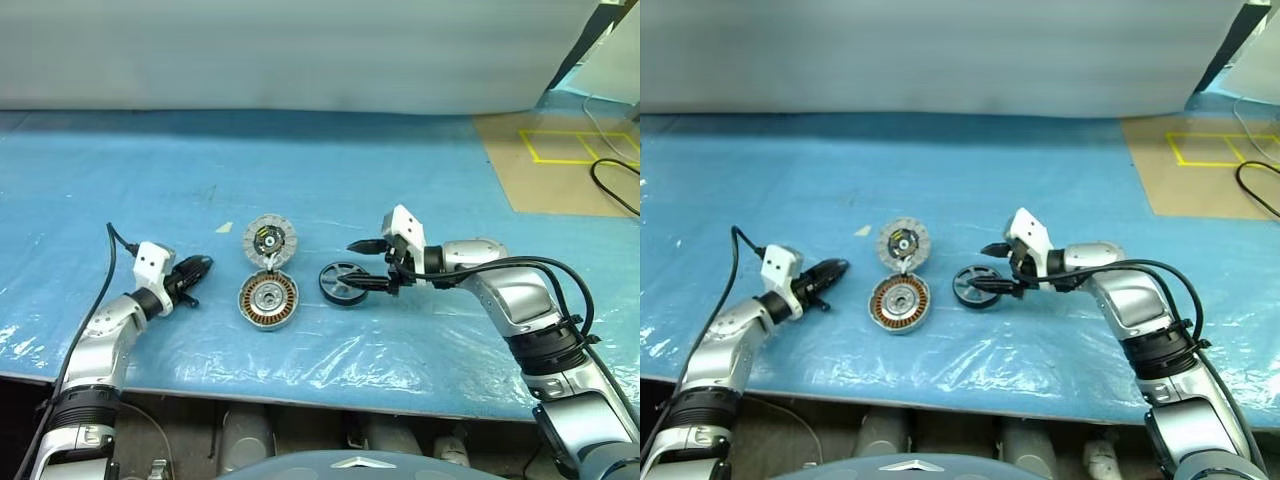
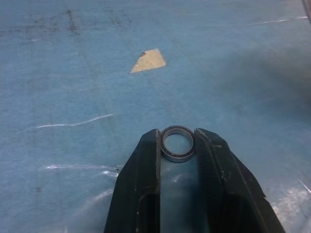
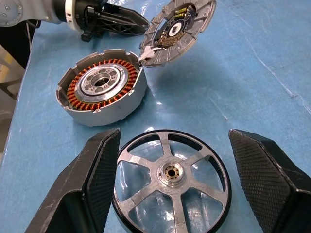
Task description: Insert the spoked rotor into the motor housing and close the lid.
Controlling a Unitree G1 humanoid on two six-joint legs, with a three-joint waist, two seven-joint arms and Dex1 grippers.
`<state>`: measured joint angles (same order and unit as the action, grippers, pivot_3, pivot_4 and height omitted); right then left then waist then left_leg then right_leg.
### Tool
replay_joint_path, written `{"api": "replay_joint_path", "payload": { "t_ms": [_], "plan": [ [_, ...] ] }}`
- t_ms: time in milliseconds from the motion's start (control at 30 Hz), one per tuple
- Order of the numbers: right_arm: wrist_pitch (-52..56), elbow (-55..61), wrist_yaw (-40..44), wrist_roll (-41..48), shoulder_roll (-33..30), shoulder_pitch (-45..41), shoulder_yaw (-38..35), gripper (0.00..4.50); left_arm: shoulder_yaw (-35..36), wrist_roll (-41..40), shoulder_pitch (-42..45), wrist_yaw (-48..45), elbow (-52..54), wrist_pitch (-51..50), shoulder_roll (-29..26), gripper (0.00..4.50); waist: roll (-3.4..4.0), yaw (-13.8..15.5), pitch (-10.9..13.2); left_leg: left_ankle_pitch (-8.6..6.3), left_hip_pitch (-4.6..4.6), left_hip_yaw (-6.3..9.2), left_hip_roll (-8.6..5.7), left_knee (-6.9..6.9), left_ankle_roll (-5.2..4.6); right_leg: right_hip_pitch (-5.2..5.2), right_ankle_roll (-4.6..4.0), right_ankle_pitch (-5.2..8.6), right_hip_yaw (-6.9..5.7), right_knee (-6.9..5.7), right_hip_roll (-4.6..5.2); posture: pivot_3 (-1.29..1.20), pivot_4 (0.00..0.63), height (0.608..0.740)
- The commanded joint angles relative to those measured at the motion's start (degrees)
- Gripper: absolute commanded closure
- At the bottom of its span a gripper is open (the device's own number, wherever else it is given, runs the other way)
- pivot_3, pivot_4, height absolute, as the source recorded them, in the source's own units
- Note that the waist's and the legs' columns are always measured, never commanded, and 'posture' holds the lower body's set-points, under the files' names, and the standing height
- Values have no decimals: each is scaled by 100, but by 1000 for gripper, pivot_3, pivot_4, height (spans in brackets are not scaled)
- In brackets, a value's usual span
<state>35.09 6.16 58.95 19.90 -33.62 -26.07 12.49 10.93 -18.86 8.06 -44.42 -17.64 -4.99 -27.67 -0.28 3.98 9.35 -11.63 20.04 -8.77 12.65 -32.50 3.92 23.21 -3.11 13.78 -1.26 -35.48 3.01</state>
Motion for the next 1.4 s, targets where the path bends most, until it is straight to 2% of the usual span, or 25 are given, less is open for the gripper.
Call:
{"api": "replay_joint_path", "payload": {
  "t_ms": [33,333,567,767,1100,1400],
  "plan": [
    [37,135,70,240,9,-183,-254,766,86,-539,-295,-494,616,44,144,3811,-1,1,1,0,1,-1,0,2,0,1,0,0,0,3,0,0,150,740],
    [166,328,306,686,-130,-277,-629,766,134,-958,-522,-1078,1661,-131,-188,3811,-16,0,10,0,8,-3,6,11,0,10,-1,0,-5,7,-5,0,150,740],
    [231,700,635,714,-446,-32,-412,766,-169,-1173,-637,-1787,2503,-259,-604,3811,-14,4,11,0,5,-4,7,21,0,10,0,0,-7,14,-7,0,150,740],
    [331,860,669,669,-521,14,-260,766,-523,-961,-368,-1928,2318,-90,-527,3811,-12,2,12,0,2,-8,6,16,-1,10,-1,0,-4,9,-5,0,150,740],
    [464,986,766,698,-627,-12,-173,766,-1039,-511,-507,-2498,2040,536,-566,3811,-11,2,12,0,2,-10,7,17,0,10,0,0,-3,8,-6,0,150,740],
    [589,1029,634,683,-653,42,-213,766,-1212,13,-477,-2278,1528,1057,-456,3811,-11,3,11,1,1,-10,7,13,-1,9,0,0,-2,2,-6,0,150,740]
  ]
}}
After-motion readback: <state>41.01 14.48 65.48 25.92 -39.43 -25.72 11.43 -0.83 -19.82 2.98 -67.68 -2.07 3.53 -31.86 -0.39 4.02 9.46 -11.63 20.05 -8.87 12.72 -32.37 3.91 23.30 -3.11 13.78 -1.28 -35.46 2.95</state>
